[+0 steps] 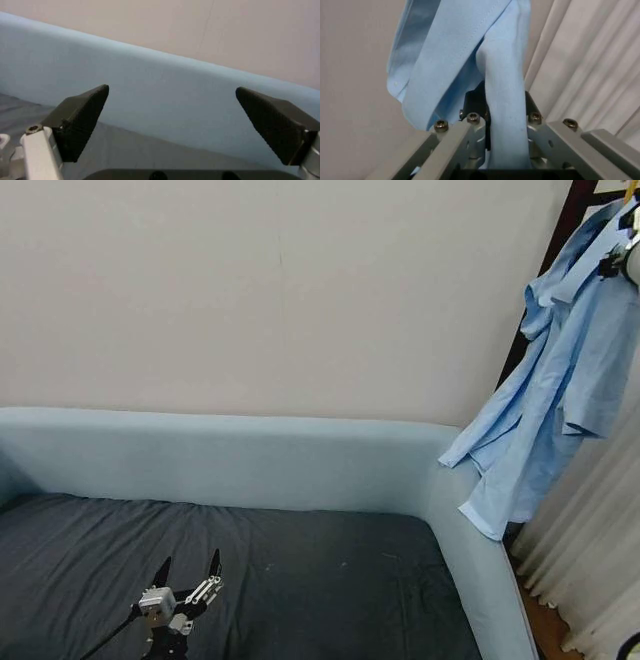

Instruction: Pick up the clothes from the sofa and hang them on the clothes hanger.

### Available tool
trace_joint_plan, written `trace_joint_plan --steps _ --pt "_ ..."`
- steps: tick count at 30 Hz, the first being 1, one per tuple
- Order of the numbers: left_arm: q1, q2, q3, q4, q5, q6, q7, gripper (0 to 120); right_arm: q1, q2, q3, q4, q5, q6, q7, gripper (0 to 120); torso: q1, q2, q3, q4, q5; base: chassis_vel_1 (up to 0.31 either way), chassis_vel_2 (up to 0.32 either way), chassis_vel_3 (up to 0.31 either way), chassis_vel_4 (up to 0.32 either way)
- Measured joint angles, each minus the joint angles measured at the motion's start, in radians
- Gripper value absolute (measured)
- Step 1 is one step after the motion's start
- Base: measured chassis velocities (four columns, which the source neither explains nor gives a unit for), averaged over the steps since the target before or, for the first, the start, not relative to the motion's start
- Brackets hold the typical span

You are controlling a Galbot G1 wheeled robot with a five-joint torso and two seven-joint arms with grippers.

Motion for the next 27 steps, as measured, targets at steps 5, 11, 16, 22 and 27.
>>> trace_joint_plan --steps 5,11,16,22,27 --pt "0.001 0.006 -0.015 -0.002 -0.014 -0.003 0.000 100 0.034 0.086 -0.021 -0.160 -0.018 0.001 -0.042 7 0.000 0.000 0.000 -0.0005 0.0003 0.000 0.000 0.000 0.000" --pt "0.001 0.013 -0.029 -0.003 -0.027 -0.003 0.000 100 0.029 0.161 -0.011 -0.290 -0.058 0.002 -0.093 7 0.000 0.000 0.000 0.0001 0.0000 0.000 0.000 0.000 0.000" --pt "0.007 0.018 -0.034 -0.004 -0.030 -0.003 0.000 100 0.005 0.212 0.024 -0.374 -0.091 0.003 -0.118 7 0.000 0.000 0.000 -0.0003 0.0004 0.000 0.000 0.000 0.000" --pt "0.008 0.017 -0.031 -0.004 -0.031 -0.004 0.000 100 -0.014 0.307 0.113 -0.521 -0.150 0.004 -0.138 7 0.000 0.000 0.000 0.0006 0.0003 0.000 0.000 0.000 0.000" --pt "0.007 0.012 -0.027 0.002 -0.028 -0.006 0.000 100 -0.011 0.361 0.194 -0.617 -0.242 0.028 -0.186 7 0.000 0.000 0.000 -0.0001 0.0000 0.000 0.000 0.000 0.000"
